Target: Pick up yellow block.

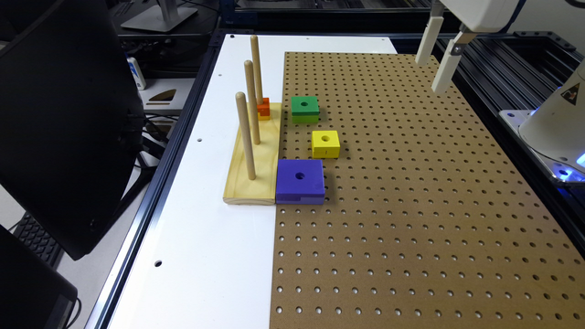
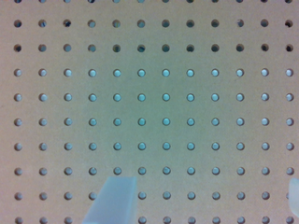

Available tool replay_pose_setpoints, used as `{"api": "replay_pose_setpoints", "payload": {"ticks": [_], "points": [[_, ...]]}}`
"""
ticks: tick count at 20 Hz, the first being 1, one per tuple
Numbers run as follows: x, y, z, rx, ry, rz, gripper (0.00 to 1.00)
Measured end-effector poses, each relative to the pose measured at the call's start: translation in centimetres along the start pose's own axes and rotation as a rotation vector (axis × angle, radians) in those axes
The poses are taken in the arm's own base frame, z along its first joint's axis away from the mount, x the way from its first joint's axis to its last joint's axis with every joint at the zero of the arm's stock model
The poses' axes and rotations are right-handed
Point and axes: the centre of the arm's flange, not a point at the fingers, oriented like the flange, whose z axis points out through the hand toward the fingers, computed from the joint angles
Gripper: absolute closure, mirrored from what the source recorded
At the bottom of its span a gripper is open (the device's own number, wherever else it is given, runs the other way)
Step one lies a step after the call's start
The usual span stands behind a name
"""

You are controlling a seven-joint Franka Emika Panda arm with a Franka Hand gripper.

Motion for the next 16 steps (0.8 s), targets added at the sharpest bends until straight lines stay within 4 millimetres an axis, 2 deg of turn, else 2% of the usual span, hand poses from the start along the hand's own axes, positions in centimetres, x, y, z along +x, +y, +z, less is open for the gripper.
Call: {"api": "replay_pose_setpoints", "payload": {"ticks": [8,16], "points": [[0.2,-0.3,-0.4,0.010,0.010,-0.002,0.00],[1.2,-1.5,-1.1,0.021,0.021,-0.008,0.00]]}}
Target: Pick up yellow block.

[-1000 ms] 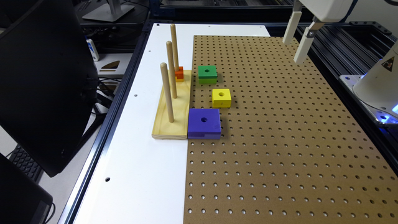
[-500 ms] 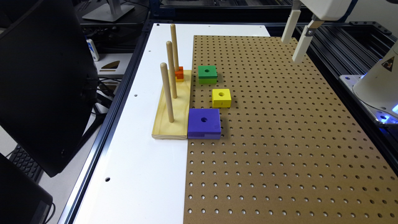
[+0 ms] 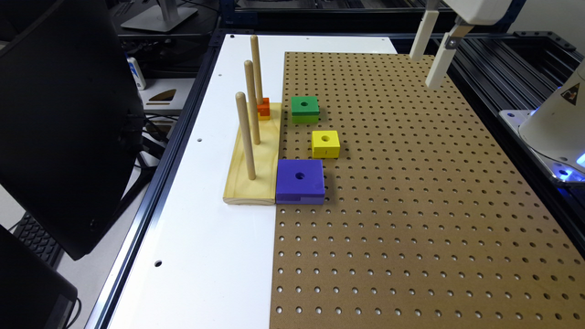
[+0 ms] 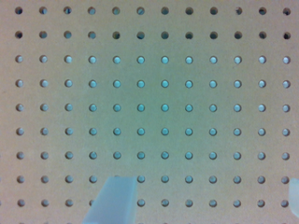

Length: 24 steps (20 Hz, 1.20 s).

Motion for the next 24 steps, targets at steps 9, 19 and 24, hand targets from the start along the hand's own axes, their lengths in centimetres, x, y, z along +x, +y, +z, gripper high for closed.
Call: {"api": "replay_pose_setpoints", "payload": {"ticks": [9,19,24], "points": [[1.9,-2.2,1.0,-0.006,-0.004,-0.004,0.00],[3.5,-4.4,0.7,-0.002,0.001,-0.011,0.00],[5.0,-6.5,1.0,-0.005,-0.005,-0.015,0.00]]}}
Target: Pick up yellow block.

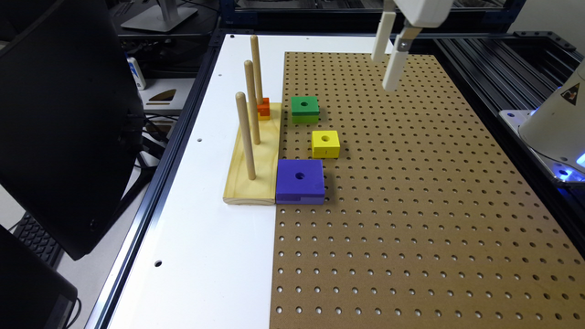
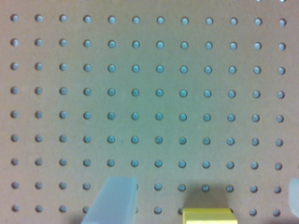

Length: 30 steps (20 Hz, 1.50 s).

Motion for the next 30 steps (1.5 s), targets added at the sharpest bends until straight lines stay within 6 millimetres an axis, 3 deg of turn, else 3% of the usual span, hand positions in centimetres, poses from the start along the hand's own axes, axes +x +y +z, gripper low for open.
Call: {"api": "replay_pose_setpoints", "payload": {"ticks": [6,11,23,30], "points": [[1.7,-2.4,0.5,0.001,-0.005,-0.005,0.00],[1.8,-3.4,0.8,-0.001,-0.009,-0.006,0.00],[1.7,-3.7,0.7,0.002,-0.006,-0.007,0.00],[2.1,-4.1,3.8,0.001,-0.013,-0.006,0.00]]}}
